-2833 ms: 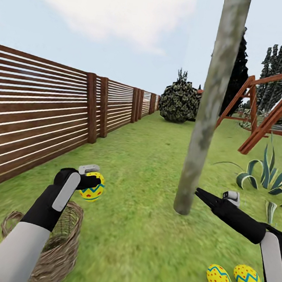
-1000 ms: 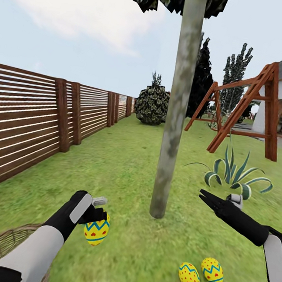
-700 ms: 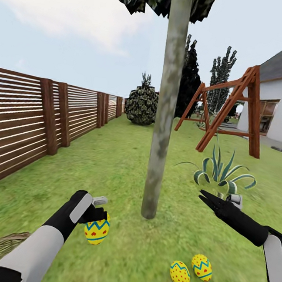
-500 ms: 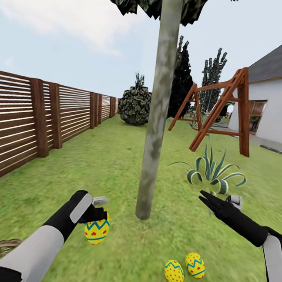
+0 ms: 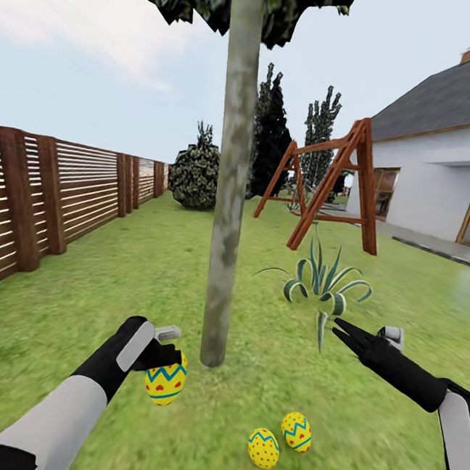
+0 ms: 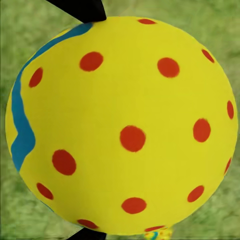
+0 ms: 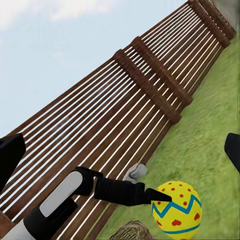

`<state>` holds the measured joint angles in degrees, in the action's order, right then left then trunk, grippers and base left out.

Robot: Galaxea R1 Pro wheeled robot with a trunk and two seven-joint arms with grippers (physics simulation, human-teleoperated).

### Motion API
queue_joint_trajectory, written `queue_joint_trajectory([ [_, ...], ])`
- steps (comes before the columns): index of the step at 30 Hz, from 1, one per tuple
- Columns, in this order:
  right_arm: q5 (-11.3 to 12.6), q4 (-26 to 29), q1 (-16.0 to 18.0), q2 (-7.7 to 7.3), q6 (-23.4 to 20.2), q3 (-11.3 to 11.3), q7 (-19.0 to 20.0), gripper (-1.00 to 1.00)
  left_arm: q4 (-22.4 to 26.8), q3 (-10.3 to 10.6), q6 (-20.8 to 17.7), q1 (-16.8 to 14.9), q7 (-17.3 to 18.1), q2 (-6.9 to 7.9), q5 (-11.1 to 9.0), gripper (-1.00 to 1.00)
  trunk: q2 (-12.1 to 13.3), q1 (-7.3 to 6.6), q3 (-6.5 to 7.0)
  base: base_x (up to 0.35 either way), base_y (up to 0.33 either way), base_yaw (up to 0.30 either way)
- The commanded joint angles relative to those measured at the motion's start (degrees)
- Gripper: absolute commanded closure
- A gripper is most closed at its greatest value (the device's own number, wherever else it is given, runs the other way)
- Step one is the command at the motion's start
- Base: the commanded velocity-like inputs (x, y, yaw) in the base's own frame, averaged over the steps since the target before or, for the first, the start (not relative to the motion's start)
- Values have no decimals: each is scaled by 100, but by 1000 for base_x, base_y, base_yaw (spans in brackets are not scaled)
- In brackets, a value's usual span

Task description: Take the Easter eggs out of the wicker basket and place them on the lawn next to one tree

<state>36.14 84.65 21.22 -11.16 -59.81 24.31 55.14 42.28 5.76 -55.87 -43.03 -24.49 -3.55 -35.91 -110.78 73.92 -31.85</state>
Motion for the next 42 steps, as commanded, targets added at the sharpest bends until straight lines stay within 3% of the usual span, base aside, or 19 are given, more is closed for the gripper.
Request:
queue_joint_trajectory([
  [1, -19, -5, 5, 0, -19, 5, 32, -100, 3, 12, -11, -4, -54, 3, -57, 100, -3, -1, -1, 0, -243, -251],
  [6, -9, -1, 4, 0, -19, 12, 34, -100, 0, 10, -8, 0, -47, 4, -57, 100, -3, -1, 18, 4, -270, -197],
  [26, -10, -1, 5, 0, -19, 13, 41, -100, -57, 13, 97, -2, -45, -2, -57, 100, -3, -1, 19, 154, -272, -4],
  [34, -10, -1, 5, -1, -19, 13, 41, -100, -31, 21, 162, 4, -30, 30, -54, 100, -3, -1, 19, 38, -63, 0],
  [42, -10, -1, 4, 0, -19, 13, 41, -100, 3, 25, 164, 12, -36, 39, -43, 100, -324, 175, -124, 1, -1, 0],
])
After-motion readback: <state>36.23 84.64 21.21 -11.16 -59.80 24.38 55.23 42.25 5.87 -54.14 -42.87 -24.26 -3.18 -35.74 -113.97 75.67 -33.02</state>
